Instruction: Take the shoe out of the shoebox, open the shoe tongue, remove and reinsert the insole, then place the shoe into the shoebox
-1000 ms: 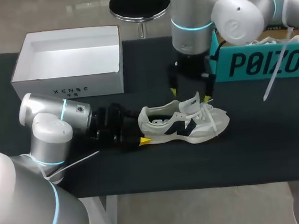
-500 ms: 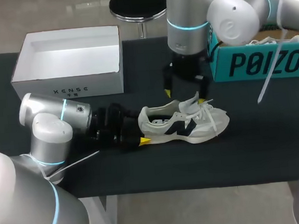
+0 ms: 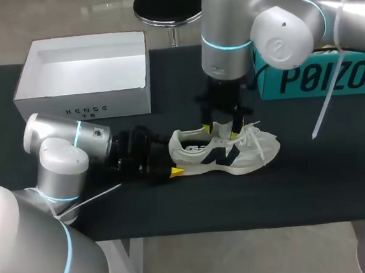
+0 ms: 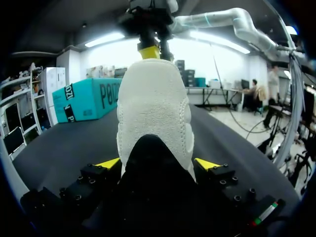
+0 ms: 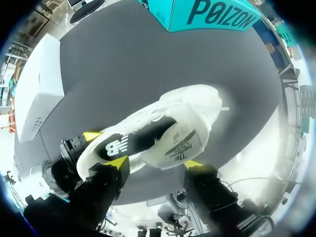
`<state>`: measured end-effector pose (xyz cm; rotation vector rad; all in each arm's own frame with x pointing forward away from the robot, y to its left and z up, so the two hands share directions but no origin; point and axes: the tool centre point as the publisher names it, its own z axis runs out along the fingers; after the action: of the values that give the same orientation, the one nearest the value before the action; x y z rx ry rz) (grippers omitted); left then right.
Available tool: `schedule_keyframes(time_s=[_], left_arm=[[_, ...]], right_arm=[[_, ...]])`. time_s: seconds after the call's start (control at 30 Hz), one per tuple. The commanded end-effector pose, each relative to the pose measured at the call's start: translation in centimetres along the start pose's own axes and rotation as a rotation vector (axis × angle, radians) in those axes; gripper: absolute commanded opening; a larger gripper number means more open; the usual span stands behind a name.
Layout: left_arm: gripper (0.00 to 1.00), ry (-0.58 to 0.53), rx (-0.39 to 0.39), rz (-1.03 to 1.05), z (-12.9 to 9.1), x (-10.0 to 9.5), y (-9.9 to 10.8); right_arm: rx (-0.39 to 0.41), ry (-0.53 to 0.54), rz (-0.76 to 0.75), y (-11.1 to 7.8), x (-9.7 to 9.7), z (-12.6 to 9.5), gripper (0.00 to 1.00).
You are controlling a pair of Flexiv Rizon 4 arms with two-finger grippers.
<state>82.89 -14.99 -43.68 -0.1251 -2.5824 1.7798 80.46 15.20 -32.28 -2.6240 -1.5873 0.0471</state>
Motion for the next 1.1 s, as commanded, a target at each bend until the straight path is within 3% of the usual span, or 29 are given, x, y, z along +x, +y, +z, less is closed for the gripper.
schedule_keyframes(time_s=[0.03,0.33,0.7,1.0,1.1], left_arm=[[0.00,-0.001,-0.003,0.000,0.2,0.2,0.2],[0.00,-0.001,-0.003,0.000,0.2,0.2,0.2],[0.00,-0.001,-0.003,0.000,0.2,0.2,0.2],[0.00,-0.001,-0.003,0.000,0.2,0.2,0.2],[0.00,-0.001,-0.003,0.000,0.2,0.2,0.2]], right_arm=[[-0.024,0.005,0.160,-1.5,-0.7,0.0,1.00],[-0.098,0.063,0.272,-1.3,-0.8,-1.3,1.00],[-0.195,-0.086,0.458,-1.5,-1.2,-2.1,1.00],[-0.262,-0.077,0.527,-0.7,-0.5,-2.8,1.00],[-0.270,-0.029,0.534,-0.7,-0.7,-2.6,1.00]])
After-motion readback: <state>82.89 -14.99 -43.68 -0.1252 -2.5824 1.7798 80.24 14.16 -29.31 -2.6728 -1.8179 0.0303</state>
